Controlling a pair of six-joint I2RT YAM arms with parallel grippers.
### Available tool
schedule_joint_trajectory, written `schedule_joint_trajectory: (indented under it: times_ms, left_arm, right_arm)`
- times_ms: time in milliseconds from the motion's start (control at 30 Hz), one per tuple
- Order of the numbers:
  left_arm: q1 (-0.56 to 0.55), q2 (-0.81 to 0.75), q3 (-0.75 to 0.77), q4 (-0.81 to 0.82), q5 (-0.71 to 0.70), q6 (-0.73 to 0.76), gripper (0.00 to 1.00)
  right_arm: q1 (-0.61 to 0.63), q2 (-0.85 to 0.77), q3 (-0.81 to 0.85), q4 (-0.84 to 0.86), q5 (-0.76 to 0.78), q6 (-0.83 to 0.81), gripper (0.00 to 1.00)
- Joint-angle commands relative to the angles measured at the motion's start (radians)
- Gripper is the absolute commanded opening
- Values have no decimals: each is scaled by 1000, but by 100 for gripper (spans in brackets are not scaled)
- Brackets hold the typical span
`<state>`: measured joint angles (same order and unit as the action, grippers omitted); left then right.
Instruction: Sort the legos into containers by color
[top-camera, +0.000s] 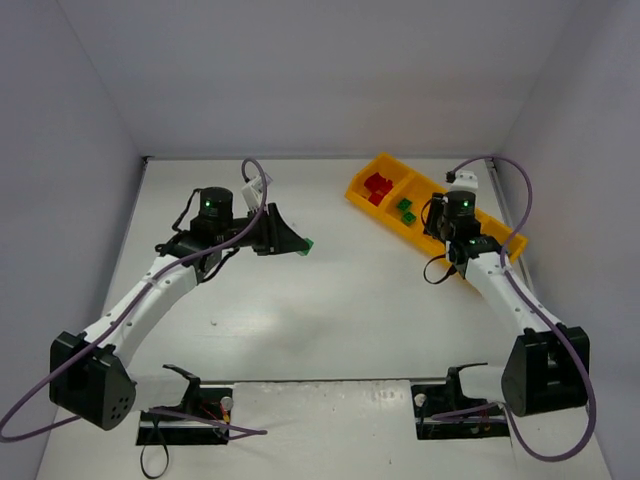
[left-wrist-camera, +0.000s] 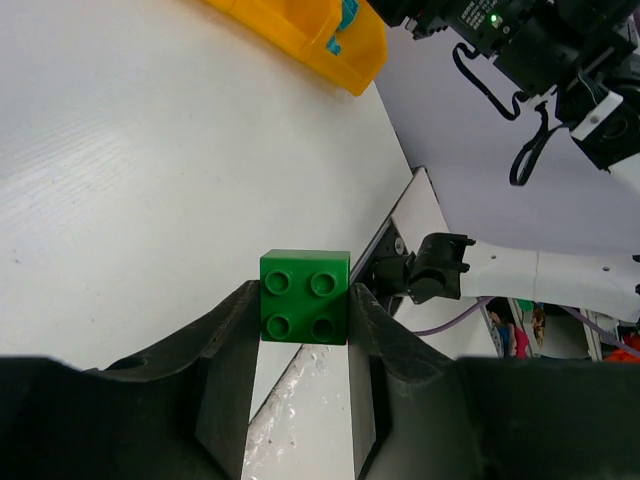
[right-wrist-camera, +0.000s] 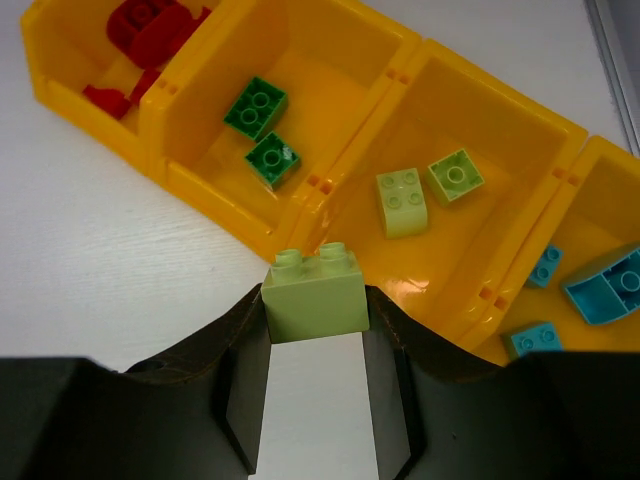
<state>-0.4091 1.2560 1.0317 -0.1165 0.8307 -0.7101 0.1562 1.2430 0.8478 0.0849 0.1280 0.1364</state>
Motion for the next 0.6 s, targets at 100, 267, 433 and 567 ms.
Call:
schedule_joint_trajectory:
  times_ms: [100, 267, 433, 567]
  left_arm:
    - [7, -49, 1, 3, -21, 37, 0]
    - [6, -52, 4, -14, -33, 49, 0]
    - [6, -37, 2, -12, -25, 44, 0]
    - [6, -24, 7, -3, -31, 41, 0]
  right_arm:
    - [-75, 117, 85, 3, 46, 132, 0]
    - [-127, 183, 138, -11, 65, 147, 1]
    - [-152, 263, 172, -13, 44, 154, 17]
    - [-152, 308, 198, -13, 41, 150, 46]
